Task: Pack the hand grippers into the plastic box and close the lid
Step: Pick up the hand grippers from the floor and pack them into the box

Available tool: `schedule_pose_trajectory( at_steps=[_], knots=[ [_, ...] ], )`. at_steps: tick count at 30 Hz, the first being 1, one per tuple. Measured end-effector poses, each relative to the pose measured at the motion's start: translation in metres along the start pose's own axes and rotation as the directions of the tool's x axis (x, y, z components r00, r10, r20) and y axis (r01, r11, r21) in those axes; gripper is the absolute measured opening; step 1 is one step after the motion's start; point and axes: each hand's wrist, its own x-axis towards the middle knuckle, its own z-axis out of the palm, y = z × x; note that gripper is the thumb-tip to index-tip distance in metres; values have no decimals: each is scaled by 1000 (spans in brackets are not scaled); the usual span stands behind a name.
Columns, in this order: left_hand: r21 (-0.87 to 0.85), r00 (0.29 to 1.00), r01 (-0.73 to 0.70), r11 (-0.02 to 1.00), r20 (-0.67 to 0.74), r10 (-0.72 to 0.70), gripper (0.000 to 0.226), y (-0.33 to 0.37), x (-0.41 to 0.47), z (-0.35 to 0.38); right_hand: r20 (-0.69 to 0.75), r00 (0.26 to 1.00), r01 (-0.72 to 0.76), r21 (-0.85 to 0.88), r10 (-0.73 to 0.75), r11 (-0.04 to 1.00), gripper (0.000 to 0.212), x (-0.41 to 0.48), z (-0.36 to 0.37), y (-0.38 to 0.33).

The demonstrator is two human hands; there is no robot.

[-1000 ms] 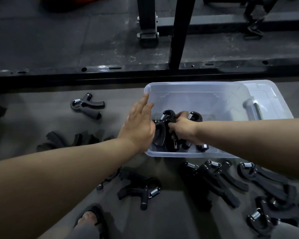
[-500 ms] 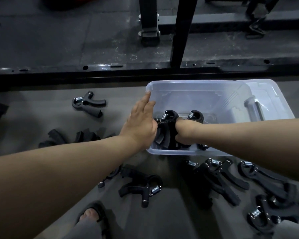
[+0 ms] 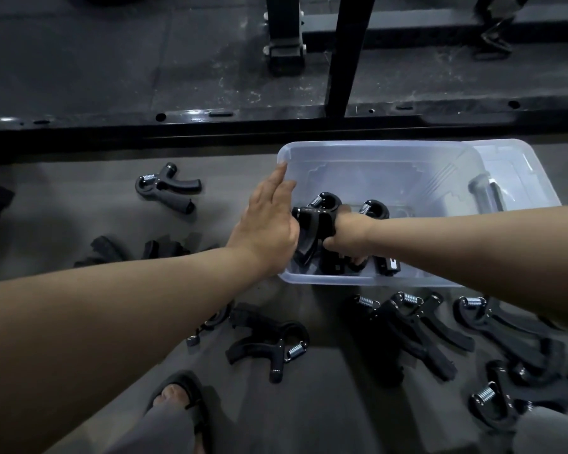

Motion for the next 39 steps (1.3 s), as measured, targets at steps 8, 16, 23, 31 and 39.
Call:
schedule_pose_trajectory(
  at_steps=[8, 16, 23, 31, 39],
  knots=[
    [8, 1000, -15, 1000, -7, 15, 58, 0, 0, 0, -7, 1000, 5, -65, -5, 998, 65, 0, 8, 9],
    [-10, 998, -42, 999, -39, 42, 59, -5, 1, 3, -147, 987, 50, -59, -58, 997, 24, 4, -14, 12],
    [-29, 990, -121, 992, -81, 119, 65, -20, 3, 3, -542, 772, 475, 147, -331, 867, 32, 0, -29, -12],
    [76, 999, 41, 996, 16, -43, 75, -62, 0, -7, -353, 800, 547, 96, -485, 832, 70, -11, 12, -76],
    [416, 950, 248, 875, 70, -303, 44, -135, 16, -34, -316, 826, 534, 180, -466, 826, 77, -23, 17, -76]
  ],
)
